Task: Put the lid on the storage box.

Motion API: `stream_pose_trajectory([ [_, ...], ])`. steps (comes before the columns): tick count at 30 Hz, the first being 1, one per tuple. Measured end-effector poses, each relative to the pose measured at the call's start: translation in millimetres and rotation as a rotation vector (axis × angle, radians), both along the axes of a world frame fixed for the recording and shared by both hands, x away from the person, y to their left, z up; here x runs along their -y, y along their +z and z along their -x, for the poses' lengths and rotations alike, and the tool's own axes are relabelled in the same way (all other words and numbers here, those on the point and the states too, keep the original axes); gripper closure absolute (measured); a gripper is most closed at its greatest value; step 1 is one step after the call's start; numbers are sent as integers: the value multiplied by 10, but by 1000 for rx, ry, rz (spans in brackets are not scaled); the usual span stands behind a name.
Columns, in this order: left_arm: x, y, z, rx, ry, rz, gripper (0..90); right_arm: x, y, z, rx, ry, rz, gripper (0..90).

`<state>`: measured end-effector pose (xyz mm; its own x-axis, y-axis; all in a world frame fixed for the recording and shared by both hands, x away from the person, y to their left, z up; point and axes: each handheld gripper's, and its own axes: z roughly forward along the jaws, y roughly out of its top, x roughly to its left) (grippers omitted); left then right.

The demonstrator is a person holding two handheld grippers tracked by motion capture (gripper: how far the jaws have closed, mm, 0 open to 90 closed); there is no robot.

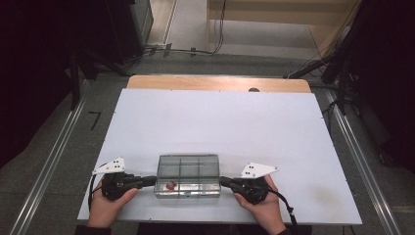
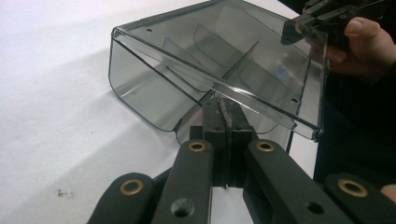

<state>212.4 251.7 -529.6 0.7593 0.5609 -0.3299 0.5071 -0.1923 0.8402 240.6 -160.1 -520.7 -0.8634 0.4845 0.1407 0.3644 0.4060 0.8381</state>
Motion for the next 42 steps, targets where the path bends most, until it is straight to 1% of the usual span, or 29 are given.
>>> stream_pose_trajectory([
  [7, 11, -5, 2, 3, -6, -34, 900, 3, -21, 4, 2, 0, 17, 885],
  [13, 9, -14, -1, -2, -6, -52, 900, 8, -46, -6, -1, -5, 32, 884],
  [14, 7, -14, -1, -3, -6, -52, 900, 9, -50, -9, 1, -5, 39, 885],
  [18, -2, -4, 3, 5, -4, -44, 900, 14, -48, -17, 1, -5, 40, 885],
  [22, -30, 11, 10, 20, 18, -37, 900, 45, -24, -24, 8, -17, 35, 881],
  [26, -38, 27, 18, 36, 27, -32, 861, 84, 12, -42, 12, -34, 20, 794],
  [27, -35, 34, 19, 44, 30, -33, 848, 92, 23, -46, 16, -33, 18, 761],
  [31, -27, 59, 24, 63, 50, -32, 763, 110, 67, -54, 25, -39, 1, 654],
  [32, -24, 65, 25, 68, 56, -34, 742, 113, 79, -55, 31, -45, 2, 629],
  [34, -5, 81, 26, 81, 68, -57, 702, 121, 103, -60, 35, -52, -2, 579],
  [35, 4, 87, 24, 88, 68, -61, 679, 126, 114, -64, 37, -54, -5, 546],
  [37, 17, 97, 20, 95, 72, -54, 633, 144, 134, -76, 40, -56, -11, 487],
  [38, 20, 104, 17, 99, 72, -56, 609, 155, 144, -82, 44, -58, -13, 452],
  [40, 27, 116, 19, 108, 83, -57, 573, 179, 162, -92, 53, -66, -12, 374],
  [42, 34, 134, 18, 113, 101, -55, 524, 212, 180, -107, 48, -78, -25, 302],
])
